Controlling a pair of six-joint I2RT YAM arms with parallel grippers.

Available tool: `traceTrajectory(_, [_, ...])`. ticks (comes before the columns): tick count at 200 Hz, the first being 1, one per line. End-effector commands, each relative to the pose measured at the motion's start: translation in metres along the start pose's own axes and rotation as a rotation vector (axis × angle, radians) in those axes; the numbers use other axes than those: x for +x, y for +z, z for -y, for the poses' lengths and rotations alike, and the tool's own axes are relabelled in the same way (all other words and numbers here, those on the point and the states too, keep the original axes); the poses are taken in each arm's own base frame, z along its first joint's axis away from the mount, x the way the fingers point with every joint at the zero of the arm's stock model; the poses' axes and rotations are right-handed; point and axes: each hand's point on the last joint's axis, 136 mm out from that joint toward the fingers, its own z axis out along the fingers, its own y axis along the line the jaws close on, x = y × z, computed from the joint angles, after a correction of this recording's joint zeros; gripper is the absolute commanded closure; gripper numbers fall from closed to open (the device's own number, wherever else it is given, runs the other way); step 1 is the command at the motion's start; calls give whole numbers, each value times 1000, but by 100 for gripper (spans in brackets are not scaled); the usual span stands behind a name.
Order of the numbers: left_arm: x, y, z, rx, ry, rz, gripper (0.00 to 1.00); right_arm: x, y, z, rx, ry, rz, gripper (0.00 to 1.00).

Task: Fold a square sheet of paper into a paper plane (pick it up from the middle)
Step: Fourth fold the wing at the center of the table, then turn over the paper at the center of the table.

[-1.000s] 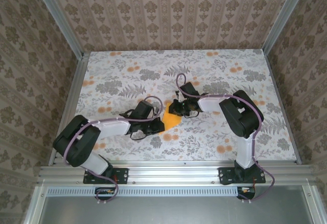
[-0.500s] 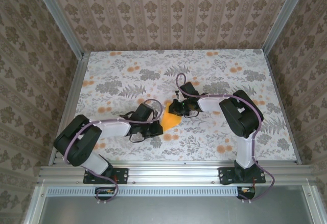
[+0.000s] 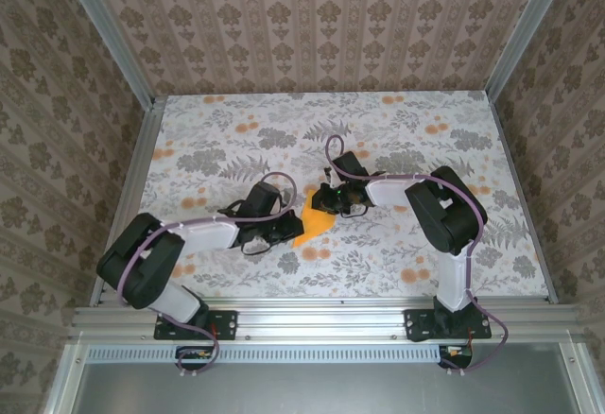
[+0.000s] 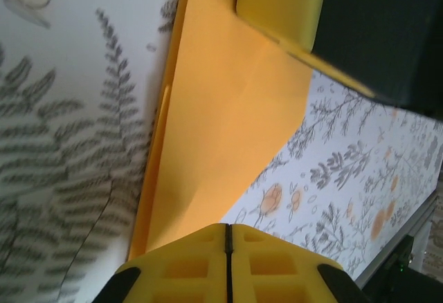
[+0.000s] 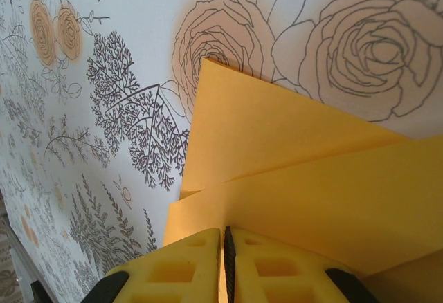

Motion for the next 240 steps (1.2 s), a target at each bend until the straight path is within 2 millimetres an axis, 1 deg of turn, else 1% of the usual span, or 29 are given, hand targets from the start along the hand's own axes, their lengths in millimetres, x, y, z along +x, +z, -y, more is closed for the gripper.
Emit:
traceTrajectory(1, [-6, 9, -3, -8, -25, 6, 94, 22, 15, 58, 182, 81, -54, 86])
traceTrajectory(31, [4, 12, -27, -86, -47, -18, 95, 21, 14, 53, 163, 75, -55, 86])
traceTrajectory(51, [11, 14, -38, -127, -55, -41, 95, 16, 12, 44, 131, 59, -45, 85])
traceTrajectory(75, [25, 17, -54, -200, -71, -97, 97, 10, 9, 36, 95, 38, -30, 85])
traceTrajectory(90, [32, 17, -63, -235, -84, -120, 98, 5, 9, 37, 67, 47, -21, 85])
traceTrajectory(109, [37, 14, -73, -284, -90, -141, 99, -10, 3, 44, 16, 84, 14, 85])
traceTrajectory(137, [41, 12, -74, -291, -92, -151, 99, -32, -7, 61, -6, 134, 61, 85])
traceTrajectory(156, [42, 13, -75, -292, -91, -156, 99, -45, -14, 72, 35, 138, 91, 85])
traceTrajectory(174, [41, 13, -73, -289, -89, -159, 99, -58, -21, 78, 85, 129, 113, 85])
traceTrajectory(190, [40, 14, -70, -283, -82, -161, 99, -69, -29, 75, 105, 111, 133, 85])
traceTrajectory(207, [37, 15, -66, -274, -74, -159, 99, -81, -42, 67, 113, 78, 165, 84])
traceTrajectory(224, [36, 16, -63, -267, -67, -160, 98, -88, -54, 58, 111, 50, 182, 83])
traceTrajectory(240, [32, 16, -58, -258, -58, -156, 98, -90, -65, 51, 112, 26, 194, 81])
